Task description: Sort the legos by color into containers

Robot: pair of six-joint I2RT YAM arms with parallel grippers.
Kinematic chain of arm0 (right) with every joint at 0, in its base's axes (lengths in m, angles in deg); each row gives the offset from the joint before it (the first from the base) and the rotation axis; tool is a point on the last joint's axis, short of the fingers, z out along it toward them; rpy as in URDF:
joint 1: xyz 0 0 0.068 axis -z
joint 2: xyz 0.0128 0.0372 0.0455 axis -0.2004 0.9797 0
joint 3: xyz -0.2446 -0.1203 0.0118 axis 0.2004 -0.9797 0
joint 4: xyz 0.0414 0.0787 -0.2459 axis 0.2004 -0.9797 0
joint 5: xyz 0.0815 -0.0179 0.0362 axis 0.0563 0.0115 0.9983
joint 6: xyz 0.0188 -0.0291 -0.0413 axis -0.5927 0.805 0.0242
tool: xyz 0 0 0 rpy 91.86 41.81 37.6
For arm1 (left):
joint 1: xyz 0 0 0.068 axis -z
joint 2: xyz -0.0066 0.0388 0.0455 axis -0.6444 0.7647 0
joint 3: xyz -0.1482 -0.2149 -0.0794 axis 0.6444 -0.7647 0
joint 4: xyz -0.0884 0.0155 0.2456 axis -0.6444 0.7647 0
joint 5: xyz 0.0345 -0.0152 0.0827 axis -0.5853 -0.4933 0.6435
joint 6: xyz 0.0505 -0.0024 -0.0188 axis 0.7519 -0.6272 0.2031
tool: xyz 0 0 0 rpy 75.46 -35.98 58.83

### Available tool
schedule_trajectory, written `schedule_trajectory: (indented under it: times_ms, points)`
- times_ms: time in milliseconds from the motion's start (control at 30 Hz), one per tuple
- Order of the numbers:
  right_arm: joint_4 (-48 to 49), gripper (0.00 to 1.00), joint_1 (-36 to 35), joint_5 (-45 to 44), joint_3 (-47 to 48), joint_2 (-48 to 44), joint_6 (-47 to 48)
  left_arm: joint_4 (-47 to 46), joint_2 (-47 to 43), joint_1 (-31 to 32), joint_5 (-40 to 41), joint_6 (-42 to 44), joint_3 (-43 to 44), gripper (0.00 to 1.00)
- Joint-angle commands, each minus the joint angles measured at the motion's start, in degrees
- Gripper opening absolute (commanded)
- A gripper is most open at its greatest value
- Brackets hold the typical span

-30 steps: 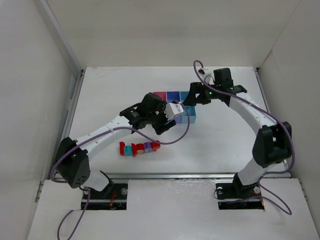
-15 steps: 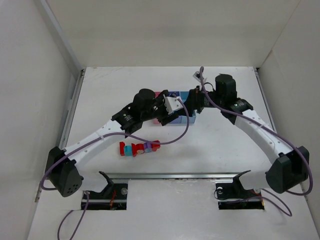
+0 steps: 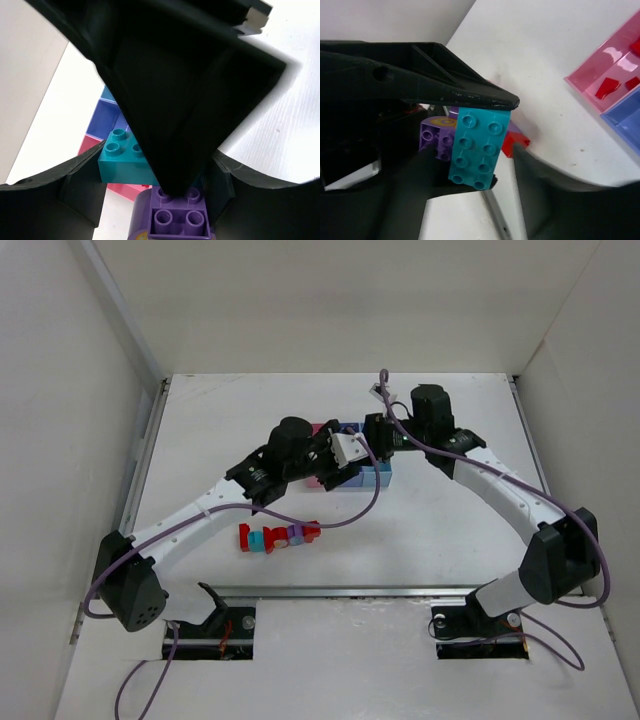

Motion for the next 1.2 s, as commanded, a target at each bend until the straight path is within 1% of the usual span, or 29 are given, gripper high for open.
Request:
schedule_trajectory:
  times_ms: [0, 100, 133, 167, 200, 233, 267, 300, 333, 367, 400, 500, 600, 700, 733, 833, 900, 933, 1033, 1067, 1167]
  points:
    - [2.8, 0.54, -0.4, 0.5, 3.4, 0.2, -0.5, -3.1, -1.0, 0.4, -1.1, 0.1, 2.7, 0.0]
    - [2.8, 0.32, -0.4, 1.0, 3.4, 0.2, -1.0, -3.1, -1.0, 0.4, -1.1, 0.1, 2.7, 0.0]
    - [2.8, 0.18, -0.4, 1.0, 3.4, 0.2, -1.0, -3.1, -1.0, 0.4, -1.1, 0.1, 2.7, 0.0]
    - [2.8, 0.11, -0.4, 1.0, 3.4, 0.2, -1.0, -3.1, -1.0, 0.4, -1.1, 0.1, 2.2, 0.0]
    - [2.8, 0.04, -0.4, 1.0, 3.4, 0.2, -1.0, -3.1, -1.0, 0.4, -1.1, 0.1, 2.2, 0.02]
    - [2.8, 0.0, -0.4, 0.3, 3.4, 0.2, -1.0, -3.1, -1.0, 0.4, -1.1, 0.1, 2.2, 0.33]
    - [2.8, 0.0, -0.4, 0.3, 3.4, 0.2, -1.0, -3.1, -1.0, 0.4, -1.1, 0.1, 2.2, 0.56]
    - [2.8, 0.0, -0.4, 0.3, 3.4, -0.4, -1.0, -1.2, -1.0, 0.4, -2.1, 0.1, 2.2, 0.73]
    - [2.8, 0.0, -0.4, 0.3, 3.4, -0.4, -1.0, -0.1, -1.5, 0.4, -2.1, 1.9, 2.2, 0.84]
    - [2.8, 0.0, -0.4, 0.3, 2.8, -0.4, -1.0, 1.2, -1.5, 0.4, -2.1, 2.5, 2.2, 1.0]
    - [2.8, 0.0, -0.4, 0.3, 2.8, -0.4, -1.0, 3.9, -1.5, 0.4, -2.1, 3.0, 2.2, 1.0]
    - [2.8, 0.0, 0.1, -0.2, 1.6, -1.6, -1.0, 7.8, -2.8, 0.4, 0.4, 4.2, 2.2, 1.0]
    - [2.8, 0.0, 0.1, -0.8, 1.1, -1.6, -1.0, 8.4, -3.5, -2.0, -0.4, 4.8, 1.5, 1.0]
    - [2.8, 0.0, 0.1, -0.8, 1.1, -1.6, -1.0, 8.4, -4.2, -2.0, -1.2, 4.8, 1.0, 1.0]
    - [2.8, 0.0, 0.1, -0.2, 1.1, -1.6, -1.0, 7.7, -4.2, -2.0, -1.2, 3.4, 1.0, 0.98]
    - [2.8, 0.0, 0.1, -0.2, 1.1, -1.6, -1.0, 6.3, -3.7, -2.0, -2.6, 1.6, 1.6, 0.83]
    - [2.8, 0.0, 0.1, -0.2, 1.1, -1.6, -1.0, 5.7, -3.1, -2.0, -3.1, 0.5, 1.6, 0.71]
    - [2.8, 0.0, 0.1, -0.2, 1.1, -1.6, -1.0, 5.7, -3.1, -2.0, -3.7, 0.5, 2.1, 0.63]
    - [2.8, 0.0, 0.1, -0.2, 1.1, -1.6, -1.6, 5.7, -2.6, -2.0, -5.0, 0.5, 2.2, 0.51]
    - [2.8, 0.0, 0.1, -0.2, 1.1, -1.6, -1.6, 5.7, -2.6, -2.0, -5.0, 0.5, 2.2, 0.39]
    - [2.8, 0.0, 0.1, -0.2, 1.1, -1.6, -1.6, 5.2, -2.1, -2.0, -5.6, 0.5, 2.2, 0.23]
